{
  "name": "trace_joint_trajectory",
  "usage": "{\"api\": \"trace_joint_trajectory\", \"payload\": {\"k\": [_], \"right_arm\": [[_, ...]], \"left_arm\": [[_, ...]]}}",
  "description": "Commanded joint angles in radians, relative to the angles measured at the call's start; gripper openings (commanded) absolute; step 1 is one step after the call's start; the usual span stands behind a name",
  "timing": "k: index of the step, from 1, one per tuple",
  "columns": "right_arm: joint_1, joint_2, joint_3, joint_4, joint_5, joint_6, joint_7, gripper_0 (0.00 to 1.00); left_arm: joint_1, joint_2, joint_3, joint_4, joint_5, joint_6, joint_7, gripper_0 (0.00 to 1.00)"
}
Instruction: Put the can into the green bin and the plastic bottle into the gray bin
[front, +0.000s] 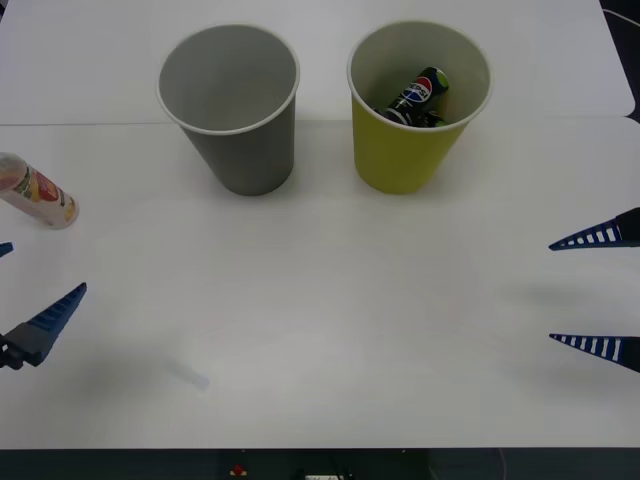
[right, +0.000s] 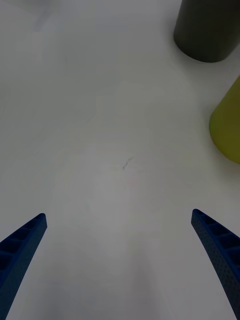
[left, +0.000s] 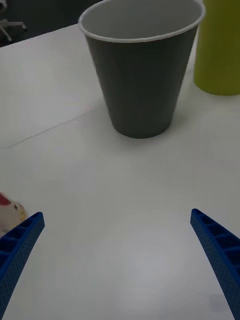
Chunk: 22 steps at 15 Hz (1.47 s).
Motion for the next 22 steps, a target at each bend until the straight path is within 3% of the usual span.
{"api": "trace_joint_trajectory", "payload": {"k": [1, 5, 8, 12, 22], "right_arm": [[0.000, 0.000, 0.000, 0.000, 0.000, 0.000, 0.000, 1.00], [0.000, 0.000, 0.000, 0.000, 0.000, 0.000, 0.000, 1.00], [0.000, 0.000, 0.000, 0.000, 0.000, 0.000, 0.000, 1.00], [0.000, 0.000, 0.000, 0.000, 0.000, 0.000, 0.000, 1.00], [0.000, 0.000, 0.000, 0.000, 0.000, 0.000, 0.000, 1.00]], "left_arm": [[-0.004, -0.083, -0.019, 0.002, 0.000, 0.068, 0.000, 1.00], [-0.005, -0.190, -0.019, 0.005, 0.018, 0.128, 0.013, 1.00], [-0.024, -0.226, -0.019, 0.032, 0.047, 0.141, 0.036, 1.00], [-0.087, -0.230, -0.016, 0.121, 0.059, 0.135, 0.147, 1.00], [-0.286, -0.229, 0.010, 0.402, 0.053, 0.077, 0.118, 1.00]]}}
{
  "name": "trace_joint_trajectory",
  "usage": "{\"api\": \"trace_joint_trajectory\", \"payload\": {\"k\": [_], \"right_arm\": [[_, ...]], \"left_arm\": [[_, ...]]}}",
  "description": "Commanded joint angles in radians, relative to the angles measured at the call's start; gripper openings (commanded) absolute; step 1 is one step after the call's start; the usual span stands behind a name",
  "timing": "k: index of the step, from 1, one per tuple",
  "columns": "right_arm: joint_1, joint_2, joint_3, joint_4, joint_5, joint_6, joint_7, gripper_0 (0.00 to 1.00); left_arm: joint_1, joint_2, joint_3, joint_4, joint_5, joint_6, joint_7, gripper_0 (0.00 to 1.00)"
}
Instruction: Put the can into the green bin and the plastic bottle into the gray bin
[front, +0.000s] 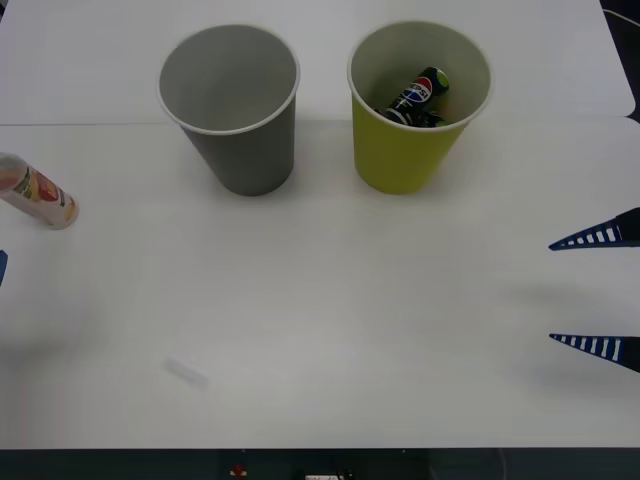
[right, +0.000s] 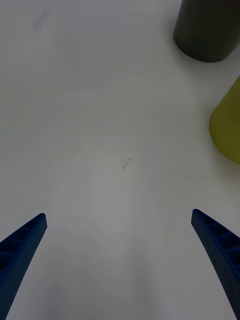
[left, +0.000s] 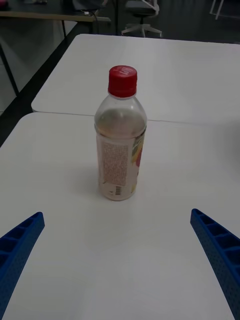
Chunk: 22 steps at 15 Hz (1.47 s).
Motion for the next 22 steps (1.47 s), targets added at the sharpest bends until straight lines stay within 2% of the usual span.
{"api": "trace_joint_trajectory", "payload": {"k": [1, 4, 6, 10, 15, 18, 22], "right_arm": [[0.000, 0.000, 0.000, 0.000, 0.000, 0.000, 0.000, 1.00], [0.000, 0.000, 0.000, 0.000, 0.000, 0.000, 0.000, 1.00], [0.000, 0.000, 0.000, 0.000, 0.000, 0.000, 0.000, 1.00], [0.000, 0.000, 0.000, 0.000, 0.000, 0.000, 0.000, 1.00], [0.000, 0.000, 0.000, 0.000, 0.000, 0.000, 0.000, 1.00], [0.000, 0.000, 0.000, 0.000, 0.000, 0.000, 0.000, 1.00], [0.000, 0.000, 0.000, 0.000, 0.000, 0.000, 0.000, 1.00]], "left_arm": [[-0.097, -0.020, 0.000, 0.111, -0.002, -0.056, -0.034, 1.00], [-0.183, -0.058, -0.001, 0.189, 0.047, -0.076, -0.181, 1.00], [-0.227, -0.078, -0.003, 0.232, 0.047, -0.102, -0.252, 1.00], [-0.358, -0.100, 0.009, 0.430, 0.124, -0.263, -0.430, 1.00], [-0.528, -0.112, 0.023, 0.671, 0.190, -0.395, -0.611, 1.00], [-0.597, -0.115, 0.028, 0.760, 0.216, -0.401, -0.694, 1.00], [-0.664, -0.113, 0.029, 0.834, 0.209, -0.401, -0.704, 1.00]]}}
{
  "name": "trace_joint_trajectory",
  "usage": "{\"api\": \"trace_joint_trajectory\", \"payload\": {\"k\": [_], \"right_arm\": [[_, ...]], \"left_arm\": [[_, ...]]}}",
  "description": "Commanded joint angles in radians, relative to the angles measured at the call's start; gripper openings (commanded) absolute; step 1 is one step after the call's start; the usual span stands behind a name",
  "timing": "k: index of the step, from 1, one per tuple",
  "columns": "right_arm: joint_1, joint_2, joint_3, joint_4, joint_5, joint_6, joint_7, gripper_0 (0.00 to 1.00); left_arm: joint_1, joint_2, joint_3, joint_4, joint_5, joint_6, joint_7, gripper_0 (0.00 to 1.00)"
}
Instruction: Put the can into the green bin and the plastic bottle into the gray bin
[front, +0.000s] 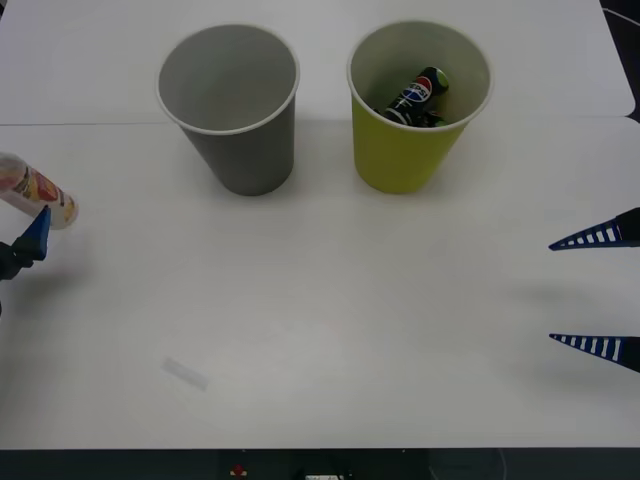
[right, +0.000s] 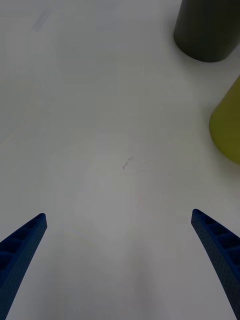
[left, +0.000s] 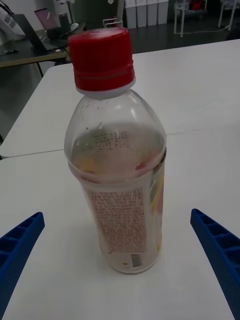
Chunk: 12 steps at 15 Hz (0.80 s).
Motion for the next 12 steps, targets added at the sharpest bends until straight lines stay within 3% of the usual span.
{"api": "trace_joint_trajectory", "payload": {"k": [1, 6, 12], "right_arm": [[0.000, 0.000, 0.000, 0.000, 0.000, 0.000, 0.000, 1.00], [0.000, 0.000, 0.000, 0.000, 0.000, 0.000, 0.000, 1.00], [0.000, 0.000, 0.000, 0.000, 0.000, 0.000, 0.000, 1.00]], "left_arm": [[-0.064, 0.002, 0.004, 0.072, -0.010, 0.000, -0.011, 1.00], [-0.215, 0.000, 0.033, 0.250, -0.083, -0.029, -0.029, 1.00], [-0.249, 0.000, 0.013, 0.262, -0.111, 0.017, -0.027, 1.00]]}}
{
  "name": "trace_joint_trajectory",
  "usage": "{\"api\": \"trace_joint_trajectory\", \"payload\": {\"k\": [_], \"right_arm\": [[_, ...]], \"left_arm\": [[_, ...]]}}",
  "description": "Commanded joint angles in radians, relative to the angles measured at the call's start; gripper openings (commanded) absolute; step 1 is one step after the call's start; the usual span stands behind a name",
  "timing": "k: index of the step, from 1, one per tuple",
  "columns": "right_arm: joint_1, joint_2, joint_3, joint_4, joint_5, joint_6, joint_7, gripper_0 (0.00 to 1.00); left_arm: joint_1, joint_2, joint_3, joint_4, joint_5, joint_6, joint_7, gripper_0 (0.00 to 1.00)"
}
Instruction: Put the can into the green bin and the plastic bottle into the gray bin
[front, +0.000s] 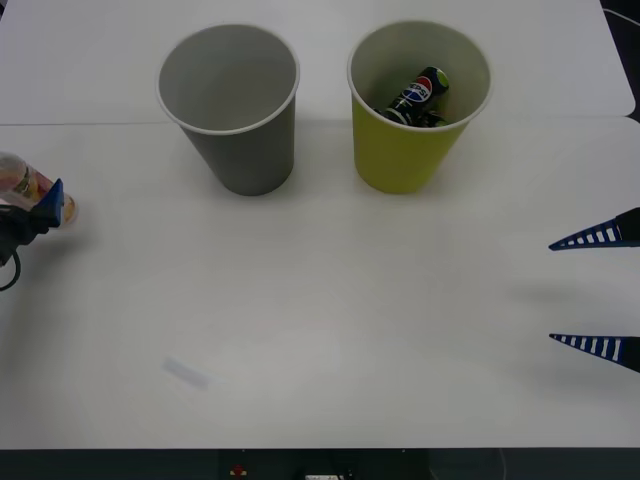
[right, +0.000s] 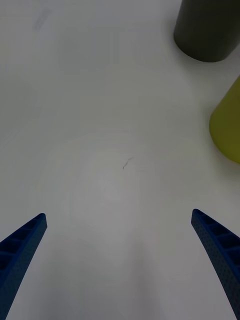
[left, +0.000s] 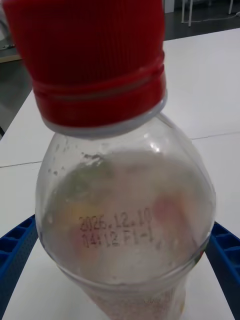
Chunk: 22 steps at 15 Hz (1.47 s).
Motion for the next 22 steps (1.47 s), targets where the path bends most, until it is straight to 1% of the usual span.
{"api": "trace_joint_trajectory", "payload": {"k": [1, 2, 3, 8, 14, 15, 16, 17, 19, 22], "right_arm": [[0.000, 0.000, 0.000, 0.000, 0.000, 0.000, 0.000, 1.00], [0.000, 0.000, 0.000, 0.000, 0.000, 0.000, 0.000, 1.00], [0.000, 0.000, 0.000, 0.000, 0.000, 0.000, 0.000, 1.00], [0.000, 0.000, 0.000, 0.000, 0.000, 0.000, 0.000, 1.00], [0.000, 0.000, 0.000, 0.000, 0.000, 0.000, 0.000, 1.00], [0.000, 0.000, 0.000, 0.000, 0.000, 0.000, 0.000, 1.00], [0.000, 0.000, 0.000, 0.000, 0.000, 0.000, 0.000, 1.00], [0.000, 0.000, 0.000, 0.000, 0.000, 0.000, 0.000, 1.00], [0.000, 0.000, 0.000, 0.000, 0.000, 0.000, 0.000, 1.00], [0.000, 0.000, 0.000, 0.000, 0.000, 0.000, 0.000, 1.00]], "left_arm": [[-0.007, -0.001, -0.003, 0.001, -0.009, 0.011, 0.003, 0.85], [-0.007, -0.001, -0.005, 0.000, -0.009, 0.012, 0.005, 0.10], [-0.007, -0.001, -0.005, 0.000, -0.014, 0.014, 0.005, 0.00], [-0.007, -0.001, -0.005, 0.000, -0.019, 0.012, 0.009, 0.00], [-0.012, 0.002, -0.006, -0.008, -0.062, -0.009, 0.043, 0.00], [-0.009, 0.002, -0.006, -0.029, -0.080, -0.014, 0.057, 0.00], [-0.003, 0.002, -0.006, -0.057, -0.112, -0.015, 0.104, 0.00], [0.014, 0.002, -0.006, -0.111, -0.169, -0.015, 0.184, 0.00], [0.068, 0.002, -0.008, -0.238, -0.284, -0.017, 0.367, 0.00], [0.180, 0.008, -0.006, -0.479, -0.465, -0.017, 0.678, 0.00]]}}
